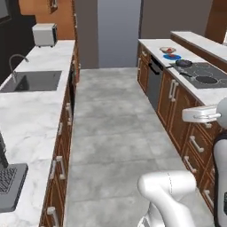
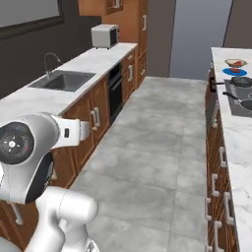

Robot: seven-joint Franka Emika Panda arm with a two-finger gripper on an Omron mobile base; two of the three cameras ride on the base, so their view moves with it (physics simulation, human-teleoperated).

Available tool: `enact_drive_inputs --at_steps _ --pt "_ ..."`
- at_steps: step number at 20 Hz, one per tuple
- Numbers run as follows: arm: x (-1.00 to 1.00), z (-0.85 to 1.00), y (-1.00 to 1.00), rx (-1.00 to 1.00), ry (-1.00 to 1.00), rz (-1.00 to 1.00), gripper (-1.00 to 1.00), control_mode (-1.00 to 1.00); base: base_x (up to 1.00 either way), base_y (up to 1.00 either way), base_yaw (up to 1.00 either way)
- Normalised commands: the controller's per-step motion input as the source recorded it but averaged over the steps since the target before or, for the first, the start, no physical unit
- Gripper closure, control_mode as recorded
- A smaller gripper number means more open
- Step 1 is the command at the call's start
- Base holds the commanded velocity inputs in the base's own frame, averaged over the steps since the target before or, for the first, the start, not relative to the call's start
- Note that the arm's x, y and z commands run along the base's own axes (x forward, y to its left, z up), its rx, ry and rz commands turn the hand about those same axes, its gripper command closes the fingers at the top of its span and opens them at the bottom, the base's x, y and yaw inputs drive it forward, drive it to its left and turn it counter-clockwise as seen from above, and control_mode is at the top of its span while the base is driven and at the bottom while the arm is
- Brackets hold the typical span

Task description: Place one of the steaks on the plate and the other in the bowl. Then place the bowl in the fridge.

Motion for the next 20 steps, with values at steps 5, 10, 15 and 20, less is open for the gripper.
enact_drive_inputs --at_steps 5,10,15,20 --pt "0.00 0.00 0.00 0.00 0.00 0.00 -1.00 1.00 1.00 0.08 -0.43" --pt "0.00 0.00 0.00 0.00 0.00 0.00 -1.00 1.00 1.00 0.57 -0.38" --pt "0.00 0.00 0.00 0.00 0.00 0.00 -1.00 1.00 1.00 0.77 -0.33" --pt "0.00 0.00 0.00 0.00 0.00 0.00 -1.00 1.00 1.00 0.55 -0.35"
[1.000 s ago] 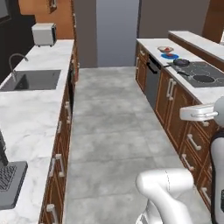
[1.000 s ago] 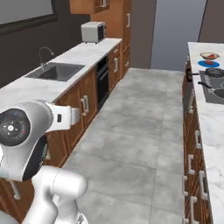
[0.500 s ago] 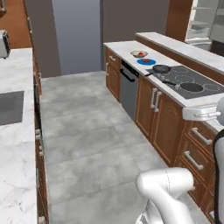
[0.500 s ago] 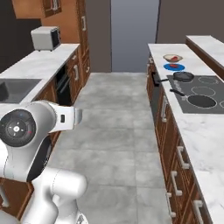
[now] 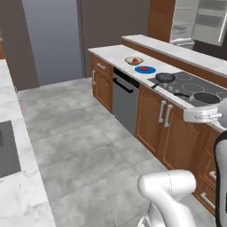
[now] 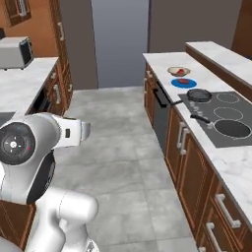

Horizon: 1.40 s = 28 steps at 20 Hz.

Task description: Place one of the steaks on the plate and the other in the bowl. Then place the bowl in the fridge.

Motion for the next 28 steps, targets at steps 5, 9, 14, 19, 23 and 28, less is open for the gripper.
enact_drive_inputs --at_steps 5,9,14,19,23,28 --pt "0.00 0.00 0.00 0.00 0.00 0.00 -1.00 1.00 1.00 0.37 -0.38" --pt "0.00 0.00 0.00 0.00 0.00 0.00 -1.00 1.00 1.00 0.62 -0.34" --pt "0.00 0.00 0.00 0.00 0.00 0.00 -1.00 1.00 1.00 0.88 -0.32" --pt "0.00 0.00 0.00 0.00 0.00 0.00 -1.00 1.00 1.00 0.88 -0.34" --pt "0.00 0.00 0.00 0.00 0.00 0.00 -1.00 1.00 1.00 0.86 -0.37" --pt "0.00 0.00 0.00 0.00 0.00 0.00 -1.00 1.00 1.00 0.90 -0.39"
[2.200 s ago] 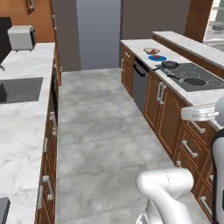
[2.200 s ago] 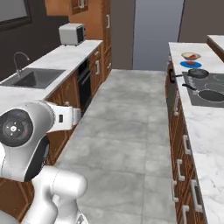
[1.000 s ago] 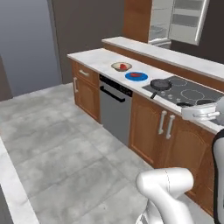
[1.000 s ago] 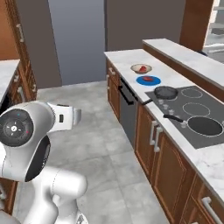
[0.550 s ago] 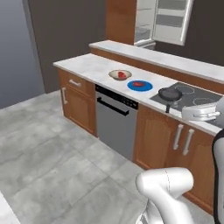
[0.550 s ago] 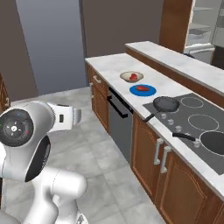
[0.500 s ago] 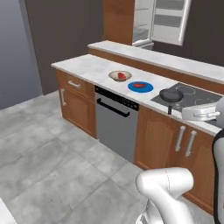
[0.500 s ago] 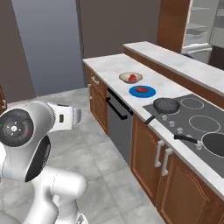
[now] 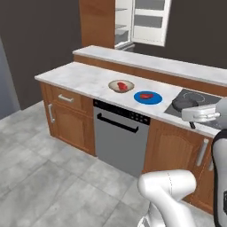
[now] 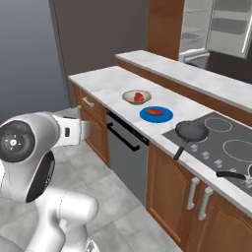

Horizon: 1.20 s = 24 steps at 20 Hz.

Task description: Place one of the steaks on the plate and the other in the bowl. Then place the bowl in the fridge.

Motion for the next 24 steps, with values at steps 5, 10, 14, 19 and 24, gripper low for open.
enact_drive_inputs --at_steps 5,10,14,19,24 --pt "0.00 0.00 0.00 0.00 0.00 0.00 -1.00 1.00 1.00 0.94 -0.39" --pt "0.00 0.00 0.00 0.00 0.00 0.00 -1.00 1.00 1.00 0.93 -0.40" --pt "0.00 0.00 0.00 0.00 0.00 0.00 -1.00 1.00 1.00 0.96 -0.41" --pt "0.00 0.00 0.00 0.00 0.00 0.00 -1.00 1.00 1.00 0.75 0.09" --pt "0.00 0.00 0.00 0.00 0.00 0.00 -1.00 1.00 0.91 0.14 0.73"
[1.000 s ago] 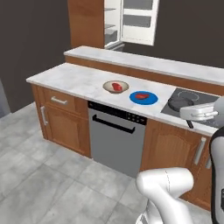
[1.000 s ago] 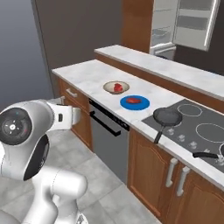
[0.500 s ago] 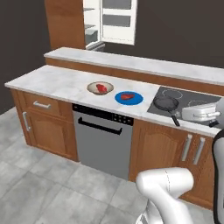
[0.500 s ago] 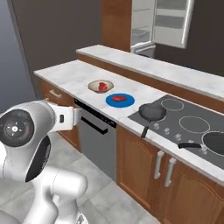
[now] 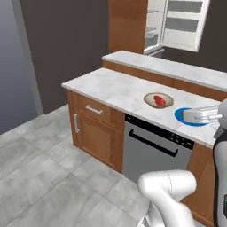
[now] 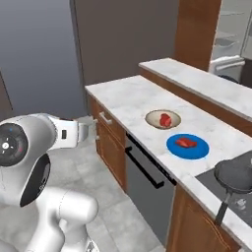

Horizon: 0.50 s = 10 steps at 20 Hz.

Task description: Place one of the steaks on the plate and the other in the bowl. Then place the bowl in the fridge.

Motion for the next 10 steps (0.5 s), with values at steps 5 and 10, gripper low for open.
enact_drive_inputs --at_steps 5,10 --pt "0.00 0.00 0.00 0.00 0.00 0.00 -1.00 1.00 1.00 0.02 0.63" --pt "0.00 0.00 0.00 0.00 0.00 0.00 -1.00 1.00 0.99 0.00 0.53"
